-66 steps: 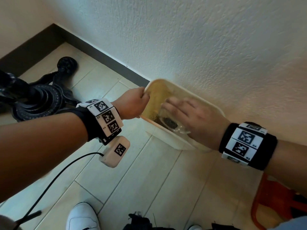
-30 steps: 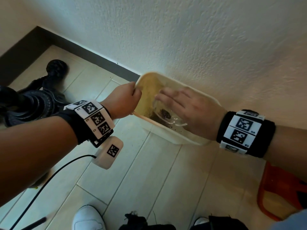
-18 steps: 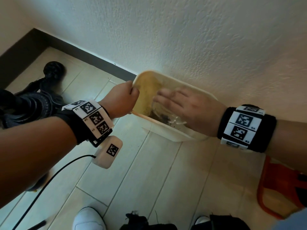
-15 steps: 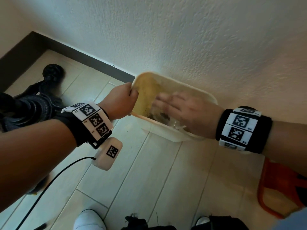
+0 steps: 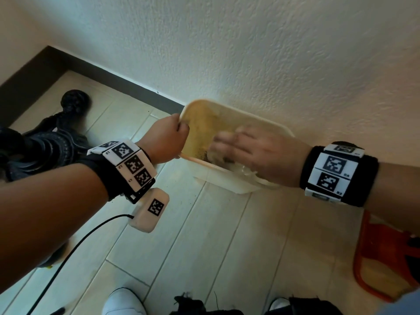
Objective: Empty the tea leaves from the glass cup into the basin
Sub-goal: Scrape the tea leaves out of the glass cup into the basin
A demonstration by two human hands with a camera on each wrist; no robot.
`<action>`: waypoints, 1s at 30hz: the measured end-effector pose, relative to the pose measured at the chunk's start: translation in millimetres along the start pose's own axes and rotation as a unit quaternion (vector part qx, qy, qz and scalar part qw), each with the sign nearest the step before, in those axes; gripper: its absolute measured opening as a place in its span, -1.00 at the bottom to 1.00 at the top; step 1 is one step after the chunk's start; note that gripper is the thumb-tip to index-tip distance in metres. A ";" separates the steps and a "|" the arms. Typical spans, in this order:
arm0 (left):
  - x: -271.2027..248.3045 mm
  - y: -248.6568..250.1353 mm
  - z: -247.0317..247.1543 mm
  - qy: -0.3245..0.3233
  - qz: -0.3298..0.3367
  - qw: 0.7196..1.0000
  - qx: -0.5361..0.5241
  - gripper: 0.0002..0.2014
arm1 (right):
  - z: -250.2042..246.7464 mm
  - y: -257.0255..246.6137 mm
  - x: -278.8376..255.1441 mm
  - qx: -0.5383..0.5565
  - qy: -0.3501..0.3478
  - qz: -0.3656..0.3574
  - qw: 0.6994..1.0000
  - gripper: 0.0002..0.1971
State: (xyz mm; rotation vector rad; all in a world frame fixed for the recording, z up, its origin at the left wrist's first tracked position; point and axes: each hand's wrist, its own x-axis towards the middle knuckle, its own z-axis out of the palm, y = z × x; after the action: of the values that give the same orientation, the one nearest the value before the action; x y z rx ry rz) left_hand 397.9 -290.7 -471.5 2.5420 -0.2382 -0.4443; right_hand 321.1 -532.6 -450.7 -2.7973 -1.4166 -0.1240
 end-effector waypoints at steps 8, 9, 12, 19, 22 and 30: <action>-1.4 -0.2 1.3 0.006 -0.003 1.000 0.007 -0.70 | -1.5 1.9 3.5 -0.009 0.014 -0.041 0.999 -0.55; -1.0 0.2 1.3 0.004 -0.004 1.000 0.007 -0.70 | -2.3 4.2 4.5 -0.010 0.011 -0.041 0.999 -0.54; 0.3 0.1 1.2 -0.001 -0.013 1.000 -0.001 -0.68 | -3.8 5.9 8.4 -0.015 0.028 0.026 0.999 -0.30; 0.7 -0.5 0.8 -0.004 -0.018 1.000 -0.023 -0.66 | -0.1 -10.1 6.8 -0.035 0.032 0.013 0.999 -0.40; -0.1 -1.3 -0.7 0.001 -0.014 1.000 -0.021 -0.65 | 7.1 -11.0 3.5 -0.017 0.009 -0.012 1.000 -0.52; 2.7 -2.9 -0.6 0.011 -0.014 1.000 -0.007 -0.66 | -3.5 -4.6 5.7 -0.002 0.040 0.004 0.999 -0.50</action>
State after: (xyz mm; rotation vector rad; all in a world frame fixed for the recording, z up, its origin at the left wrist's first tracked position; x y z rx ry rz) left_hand 400.8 -288.6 -473.3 2.5373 -0.1918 -0.4274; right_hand 320.5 -525.4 -447.0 -2.7667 -1.3888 -0.2344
